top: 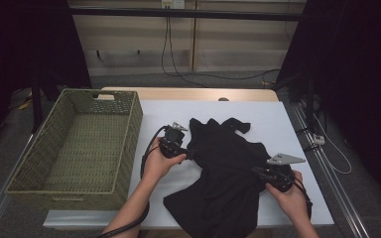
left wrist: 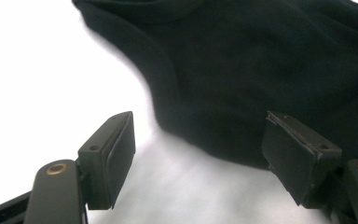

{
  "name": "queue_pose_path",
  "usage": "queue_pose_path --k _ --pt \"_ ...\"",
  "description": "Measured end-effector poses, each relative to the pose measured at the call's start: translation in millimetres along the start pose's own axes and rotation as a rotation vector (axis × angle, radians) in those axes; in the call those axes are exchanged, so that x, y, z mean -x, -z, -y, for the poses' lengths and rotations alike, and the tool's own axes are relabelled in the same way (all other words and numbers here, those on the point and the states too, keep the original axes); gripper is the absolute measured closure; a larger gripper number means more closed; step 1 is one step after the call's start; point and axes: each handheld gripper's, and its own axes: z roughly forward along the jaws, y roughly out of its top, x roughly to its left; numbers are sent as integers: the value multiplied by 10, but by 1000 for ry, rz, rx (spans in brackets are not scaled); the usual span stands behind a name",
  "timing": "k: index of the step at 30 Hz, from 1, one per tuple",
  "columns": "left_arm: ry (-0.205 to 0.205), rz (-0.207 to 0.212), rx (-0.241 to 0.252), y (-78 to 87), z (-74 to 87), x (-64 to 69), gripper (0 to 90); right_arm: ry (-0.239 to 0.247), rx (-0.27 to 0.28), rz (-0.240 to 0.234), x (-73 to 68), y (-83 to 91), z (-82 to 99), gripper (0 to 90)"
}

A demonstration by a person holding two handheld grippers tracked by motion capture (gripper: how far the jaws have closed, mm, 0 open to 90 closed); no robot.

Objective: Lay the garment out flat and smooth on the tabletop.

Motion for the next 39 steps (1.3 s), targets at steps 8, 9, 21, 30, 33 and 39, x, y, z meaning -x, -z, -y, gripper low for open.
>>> queue_pose_path --k 8,9,21,30,33,39 --pt "13 -6 2 86 65 -39 268 61 66 -46 -295 -113 -217 572" --pt "8 -5 -1 98 75 -40 268 68 73 -61 -357 -148 -250 538" --pt "2 2 -22 171 189 -16 268 133 22 -220 -795 -599 -444 861" --pt "-6 27 -21 15 154 75 282 16 110 -213 -471 -355 -387 874" --pt "-19 31 -39 -107 143 144 279 7 88 -201 -433 -362 -307 857" --pt "-28 89 -31 -271 83 272 277 29 36 -163 -465 -423 -219 760"
